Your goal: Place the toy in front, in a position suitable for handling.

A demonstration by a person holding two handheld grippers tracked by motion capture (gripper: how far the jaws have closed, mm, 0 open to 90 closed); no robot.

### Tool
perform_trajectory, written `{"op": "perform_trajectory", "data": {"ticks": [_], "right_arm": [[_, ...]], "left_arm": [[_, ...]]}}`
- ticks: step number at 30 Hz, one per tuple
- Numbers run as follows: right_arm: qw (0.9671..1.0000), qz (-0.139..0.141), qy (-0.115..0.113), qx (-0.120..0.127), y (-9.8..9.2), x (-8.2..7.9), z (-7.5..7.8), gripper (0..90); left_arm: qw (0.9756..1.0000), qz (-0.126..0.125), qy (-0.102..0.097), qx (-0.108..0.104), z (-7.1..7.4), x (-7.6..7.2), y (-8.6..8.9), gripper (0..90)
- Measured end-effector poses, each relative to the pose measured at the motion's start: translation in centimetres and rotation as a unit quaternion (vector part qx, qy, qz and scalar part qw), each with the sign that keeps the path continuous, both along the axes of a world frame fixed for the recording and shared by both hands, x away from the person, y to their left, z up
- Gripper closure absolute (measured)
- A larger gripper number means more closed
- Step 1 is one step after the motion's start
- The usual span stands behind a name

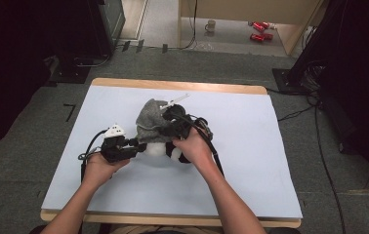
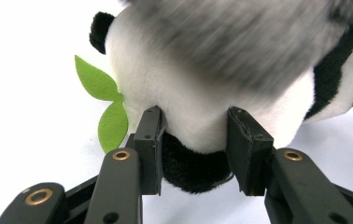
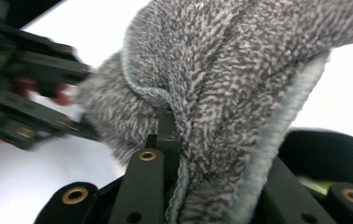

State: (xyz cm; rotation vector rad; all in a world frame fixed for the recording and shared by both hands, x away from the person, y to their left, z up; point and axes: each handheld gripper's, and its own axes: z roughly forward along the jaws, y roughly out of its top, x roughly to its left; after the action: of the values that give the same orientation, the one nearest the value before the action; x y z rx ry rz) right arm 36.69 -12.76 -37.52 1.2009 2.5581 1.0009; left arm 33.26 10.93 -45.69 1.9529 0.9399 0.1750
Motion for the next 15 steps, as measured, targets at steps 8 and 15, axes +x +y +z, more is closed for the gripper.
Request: {"op": "perform_trajectory", "data": {"ticks": [8, 15], "right_arm": [[0.9987, -0.044, -0.004, -0.024, -3.0, 0.4, -0.1, 76.9], [0.9995, -0.018, 0.009, 0.026, -0.8, -0.2, 1.3, 78.2]], "left_arm": [[1.0000, -0.001, 0.002, -0.004, 0.1, 0.0, -0.2, 60.4], [0.9999, -0.008, 0.006, 0.004, -0.1, -0.1, -0.1, 61.2]]}}
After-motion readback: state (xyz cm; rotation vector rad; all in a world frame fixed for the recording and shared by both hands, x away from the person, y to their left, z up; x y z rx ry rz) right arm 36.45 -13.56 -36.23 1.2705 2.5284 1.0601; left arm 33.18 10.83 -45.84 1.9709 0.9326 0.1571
